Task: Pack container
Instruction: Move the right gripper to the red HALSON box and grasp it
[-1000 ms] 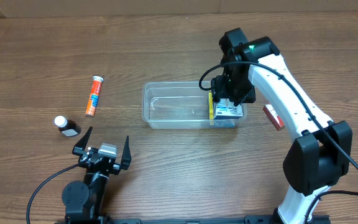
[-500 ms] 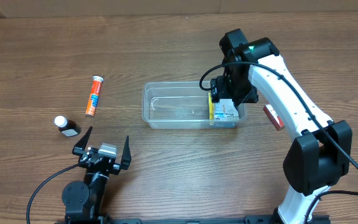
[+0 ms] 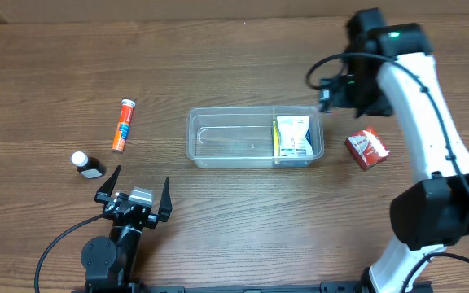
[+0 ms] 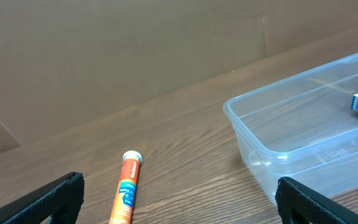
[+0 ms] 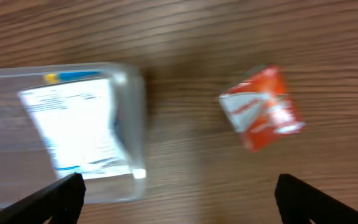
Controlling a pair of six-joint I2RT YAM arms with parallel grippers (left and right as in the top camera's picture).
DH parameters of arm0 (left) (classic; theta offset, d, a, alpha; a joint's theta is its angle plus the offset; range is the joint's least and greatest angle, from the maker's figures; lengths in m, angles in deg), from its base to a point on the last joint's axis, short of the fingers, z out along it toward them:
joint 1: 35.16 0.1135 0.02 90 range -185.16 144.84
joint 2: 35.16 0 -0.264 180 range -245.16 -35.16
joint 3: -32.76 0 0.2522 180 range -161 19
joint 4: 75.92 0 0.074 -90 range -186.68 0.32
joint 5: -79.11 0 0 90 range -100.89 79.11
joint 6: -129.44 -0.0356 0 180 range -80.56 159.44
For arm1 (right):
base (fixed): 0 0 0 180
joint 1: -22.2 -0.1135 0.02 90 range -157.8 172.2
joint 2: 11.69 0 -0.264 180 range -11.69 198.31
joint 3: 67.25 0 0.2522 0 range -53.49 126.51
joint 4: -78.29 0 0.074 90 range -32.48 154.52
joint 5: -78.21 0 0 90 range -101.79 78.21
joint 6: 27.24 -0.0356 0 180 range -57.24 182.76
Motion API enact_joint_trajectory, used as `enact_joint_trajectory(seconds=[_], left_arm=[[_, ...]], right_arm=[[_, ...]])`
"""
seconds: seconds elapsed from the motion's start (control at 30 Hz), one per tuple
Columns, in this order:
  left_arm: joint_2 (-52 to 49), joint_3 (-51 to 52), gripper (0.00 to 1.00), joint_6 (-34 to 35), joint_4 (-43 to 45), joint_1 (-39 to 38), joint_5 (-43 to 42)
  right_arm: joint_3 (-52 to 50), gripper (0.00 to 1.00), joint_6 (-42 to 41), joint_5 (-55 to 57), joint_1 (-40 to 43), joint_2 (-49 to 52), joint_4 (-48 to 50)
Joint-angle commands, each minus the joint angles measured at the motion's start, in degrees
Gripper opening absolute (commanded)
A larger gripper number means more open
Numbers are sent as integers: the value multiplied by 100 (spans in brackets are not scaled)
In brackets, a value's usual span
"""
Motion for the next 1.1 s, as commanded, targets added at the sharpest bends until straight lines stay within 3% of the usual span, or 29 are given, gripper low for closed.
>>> enact_joint_trajectory(seconds=[0.0,0.23,0.57,0.87,1.07], left_arm=[[55,26,100,39,2,33,-31],[55,26,100,39,2,33,-31],[55,26,100,39,2,33,-31],[55,26,100,39,2,33,-31],[55,26,100,42,2,33,-31]], right_arm=[[2,100,796,420,487,-153,11],[-1700,100,1731,-81,1493,-151,1110],[-3353,100,2647,-192,1517,-66,2697],[-3759,100,3340,-192,1517,9,3615],[-3759,99,3106,-195,1517,31,3567]])
